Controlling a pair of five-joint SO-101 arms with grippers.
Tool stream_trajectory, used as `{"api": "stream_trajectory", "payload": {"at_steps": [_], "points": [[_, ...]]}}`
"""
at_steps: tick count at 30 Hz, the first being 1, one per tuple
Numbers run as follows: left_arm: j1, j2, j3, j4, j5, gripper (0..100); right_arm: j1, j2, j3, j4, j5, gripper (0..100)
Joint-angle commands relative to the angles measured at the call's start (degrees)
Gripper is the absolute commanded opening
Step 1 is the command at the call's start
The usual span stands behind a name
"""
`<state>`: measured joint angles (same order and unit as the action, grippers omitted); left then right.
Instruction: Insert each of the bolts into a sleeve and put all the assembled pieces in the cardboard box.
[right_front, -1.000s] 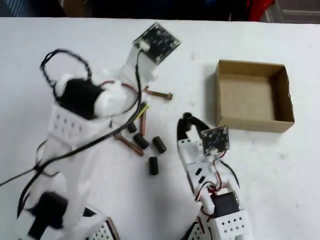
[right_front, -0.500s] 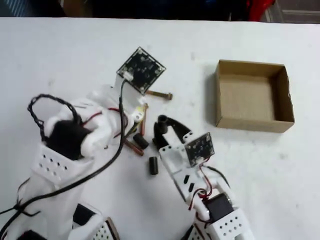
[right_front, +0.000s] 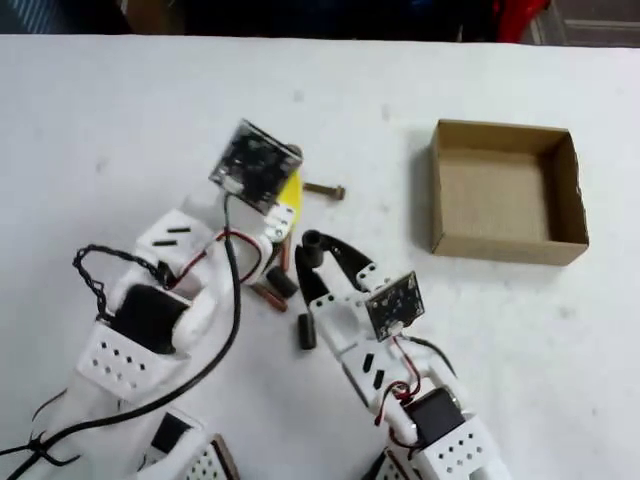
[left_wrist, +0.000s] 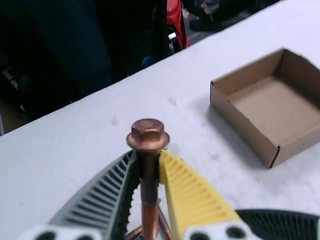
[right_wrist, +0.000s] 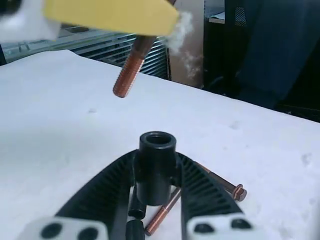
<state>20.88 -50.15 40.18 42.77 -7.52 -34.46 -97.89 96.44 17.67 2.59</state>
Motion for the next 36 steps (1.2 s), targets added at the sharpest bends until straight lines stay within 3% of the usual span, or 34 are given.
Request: {"api": "stream_trajectory", "payload": {"at_steps": [1, 6, 11, 19, 28, 32, 36], "points": [[0.04, -2.42, 0.88, -7.47, 11.25, 2, -0.13, -0.75, 0.62, -1.45, -0.53, 1.7], [0.13, -2.51, 1.32, -7.65, 23.47, 2, -0.13, -0.48, 0.62, -1.45, -0.26, 1.7], [0.22, -2.59, 1.32, -7.91, 27.34, 2, -0.13, -0.40, 0.62, -1.36, -0.26, 1.7], [5.85, -2.59, 1.14, -7.91, 27.43, 2, -0.04, -0.66, 0.62, 1.36, -0.62, 1.7], [6.29, -5.05, 2.64, -9.23, 27.25, 2, -0.04, -0.66, 0.62, 1.45, -0.62, 1.6], [6.37, -12.09, 11.78, -18.37, 23.21, 2, 1.27, -0.75, 0.62, 1.36, -0.70, 1.6], [6.29, -17.19, 19.52, -25.49, 24.18, 2, 1.10, -0.75, 0.62, 1.36, -0.70, 1.6]]}}
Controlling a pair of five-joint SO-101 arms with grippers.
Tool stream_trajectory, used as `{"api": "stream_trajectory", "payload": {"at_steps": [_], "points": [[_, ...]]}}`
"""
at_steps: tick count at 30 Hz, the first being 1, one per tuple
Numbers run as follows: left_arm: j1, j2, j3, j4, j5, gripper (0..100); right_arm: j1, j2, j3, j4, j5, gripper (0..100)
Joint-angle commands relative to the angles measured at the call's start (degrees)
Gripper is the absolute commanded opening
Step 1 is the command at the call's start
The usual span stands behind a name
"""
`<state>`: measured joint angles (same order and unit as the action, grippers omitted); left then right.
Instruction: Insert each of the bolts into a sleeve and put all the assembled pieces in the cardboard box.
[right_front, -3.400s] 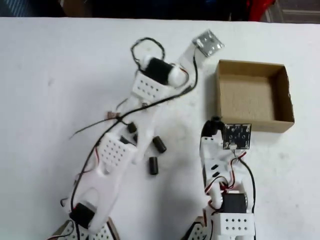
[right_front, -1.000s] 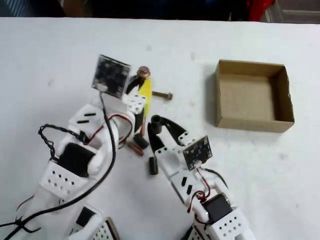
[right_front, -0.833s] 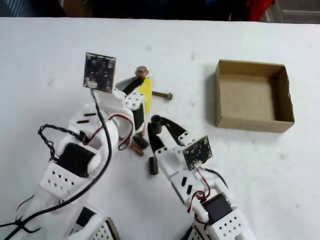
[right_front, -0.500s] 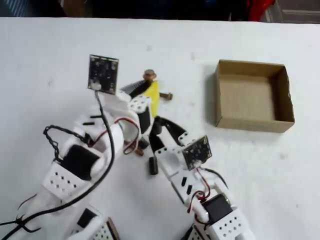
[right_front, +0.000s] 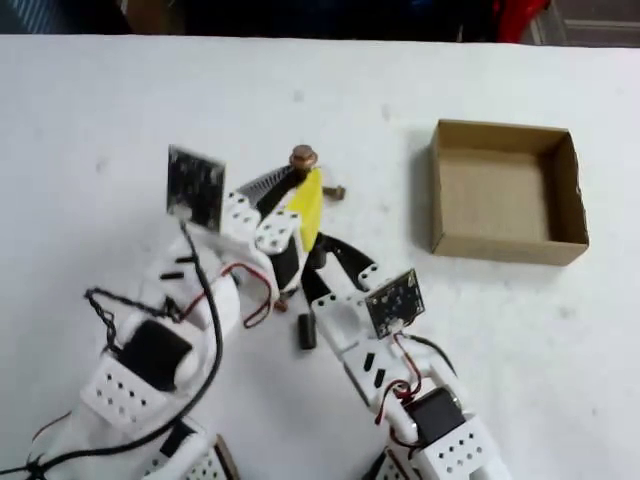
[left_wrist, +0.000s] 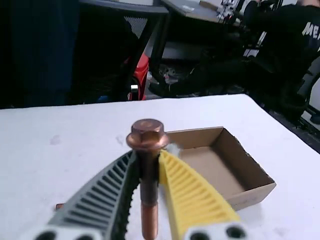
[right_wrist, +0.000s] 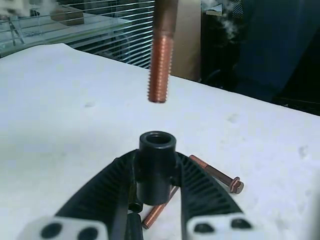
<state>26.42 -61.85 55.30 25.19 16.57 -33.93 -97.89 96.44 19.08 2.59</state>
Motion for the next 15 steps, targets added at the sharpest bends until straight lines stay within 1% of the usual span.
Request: {"api": "stream_trajectory", "payload": {"at_steps": [1, 15], "points": [[0.75, -5.93, 4.75, -7.82, 0.44, 2, 0.57, -0.75, 0.62, -0.04, -0.70, 1.6], [1.19, -5.67, 8.53, -8.26, 0.35, 2, 0.84, -0.75, 0.44, -0.13, -0.26, 1.6]]}}
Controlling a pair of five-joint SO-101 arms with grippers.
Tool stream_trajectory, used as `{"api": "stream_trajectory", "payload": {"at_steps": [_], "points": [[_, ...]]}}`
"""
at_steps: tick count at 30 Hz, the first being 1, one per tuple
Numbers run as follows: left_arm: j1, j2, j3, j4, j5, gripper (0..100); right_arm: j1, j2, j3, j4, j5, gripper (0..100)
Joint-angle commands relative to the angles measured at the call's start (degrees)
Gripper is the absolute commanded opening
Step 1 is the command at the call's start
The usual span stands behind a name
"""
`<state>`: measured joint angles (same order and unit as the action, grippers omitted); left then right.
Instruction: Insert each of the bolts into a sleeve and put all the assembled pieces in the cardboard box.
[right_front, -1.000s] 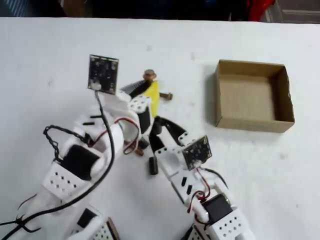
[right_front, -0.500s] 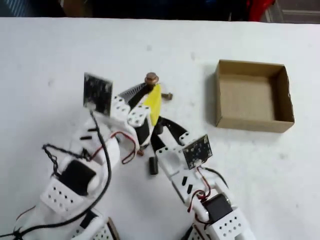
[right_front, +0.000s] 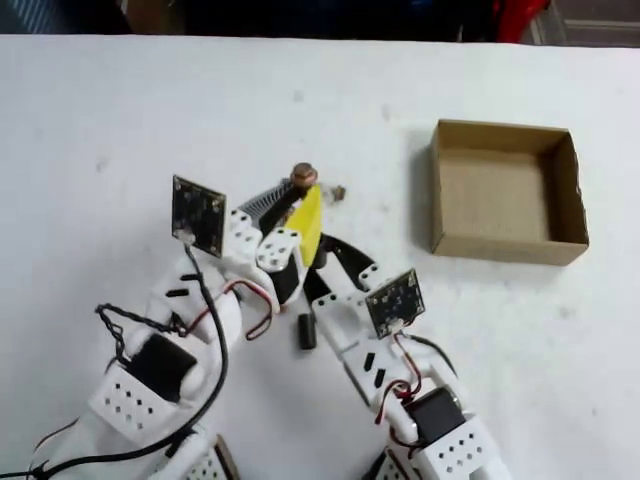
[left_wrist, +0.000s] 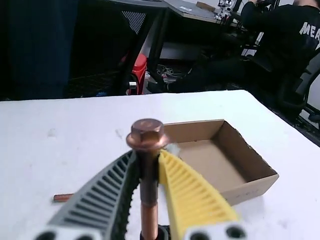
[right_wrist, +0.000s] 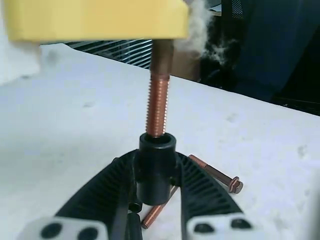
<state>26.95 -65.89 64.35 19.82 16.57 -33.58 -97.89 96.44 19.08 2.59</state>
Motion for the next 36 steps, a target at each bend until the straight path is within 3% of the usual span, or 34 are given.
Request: {"api": "stream_trajectory", "payload": {"at_steps": [1, 9, 15, 36], "points": [[0.66, -1.63, -0.44, -2.99, 0.35, 2, 0.48, -0.75, 0.44, -0.13, -0.26, 1.6], [0.66, -1.63, -0.18, -2.99, 0.44, 2, 0.48, -0.75, 0.44, -0.13, -0.26, 1.6], [4.35, -1.63, -0.09, -2.73, 0.44, 2, 0.48, -0.75, 0.44, -0.04, -0.26, 1.6], [0.57, -1.63, 0.26, -2.90, 0.35, 2, 0.57, -0.75, 0.44, -0.04, -0.26, 1.6]]}}
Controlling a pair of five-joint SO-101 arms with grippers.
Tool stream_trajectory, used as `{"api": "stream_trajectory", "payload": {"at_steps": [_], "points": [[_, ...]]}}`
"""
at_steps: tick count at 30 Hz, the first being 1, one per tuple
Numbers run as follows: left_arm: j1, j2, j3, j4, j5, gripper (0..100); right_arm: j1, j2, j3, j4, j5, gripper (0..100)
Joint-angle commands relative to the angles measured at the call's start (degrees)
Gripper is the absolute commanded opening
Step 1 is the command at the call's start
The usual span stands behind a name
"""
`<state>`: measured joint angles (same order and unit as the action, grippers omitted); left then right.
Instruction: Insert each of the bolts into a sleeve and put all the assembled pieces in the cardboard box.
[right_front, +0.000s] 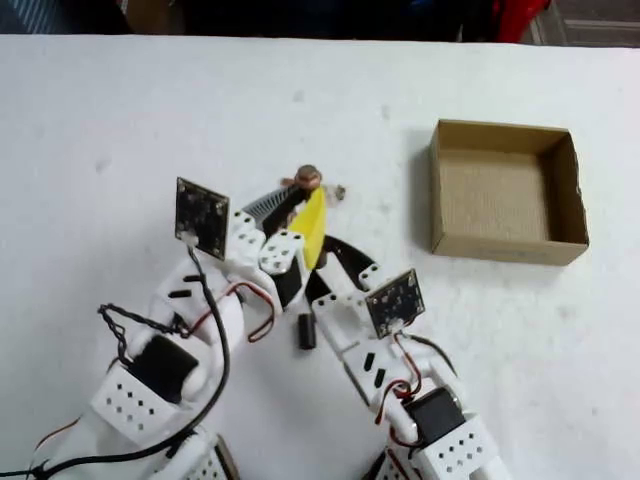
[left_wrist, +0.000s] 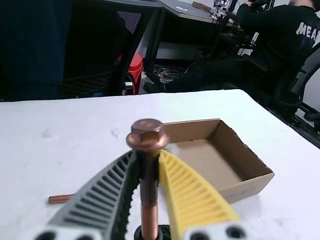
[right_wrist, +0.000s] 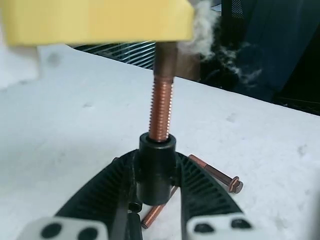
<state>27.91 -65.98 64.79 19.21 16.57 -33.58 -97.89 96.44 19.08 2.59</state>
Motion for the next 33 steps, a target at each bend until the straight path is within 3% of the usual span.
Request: {"api": "stream_trajectory", "payload": {"at_steps": [1, 24, 26, 33], "points": [[-0.40, -1.54, 0.53, -2.37, 0.35, 2, 0.57, -0.75, 0.44, -0.04, -0.26, 1.6], [2.59, -1.54, 9.32, -2.37, 0.00, 2, 3.03, -0.75, 0.44, -0.40, -0.26, 1.6], [2.59, -1.54, 9.23, -2.37, 0.00, 6, 3.03, -0.75, 0.44, -0.31, -0.26, 1.6], [2.51, -1.54, 9.32, -2.11, 0.35, 32, 3.03, -0.75, 0.44, -0.04, -0.26, 1.6]]}}
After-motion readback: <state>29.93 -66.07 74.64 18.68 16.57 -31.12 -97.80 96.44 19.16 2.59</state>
